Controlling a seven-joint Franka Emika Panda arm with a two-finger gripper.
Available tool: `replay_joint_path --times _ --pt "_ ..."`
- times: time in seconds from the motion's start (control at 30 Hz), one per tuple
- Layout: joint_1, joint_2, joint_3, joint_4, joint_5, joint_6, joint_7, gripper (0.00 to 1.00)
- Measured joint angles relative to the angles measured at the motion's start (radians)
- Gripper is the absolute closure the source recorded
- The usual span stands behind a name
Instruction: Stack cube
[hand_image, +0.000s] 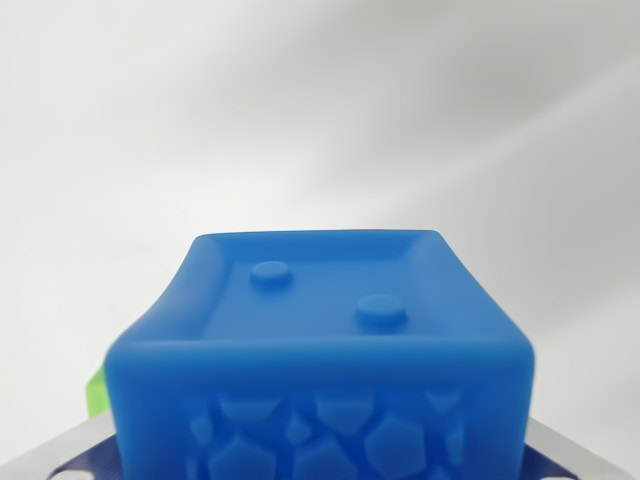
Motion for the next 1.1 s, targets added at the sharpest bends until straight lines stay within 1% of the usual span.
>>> replay_joint_path --times 0.6,1.1 --pt "0.055 -0.017 0.01 -0.01 -0.005 -0.005 0.069 1.0" --pt "0.099 -0.026 0.021 -0.012 -0.009 -0.011 0.128 1.0"
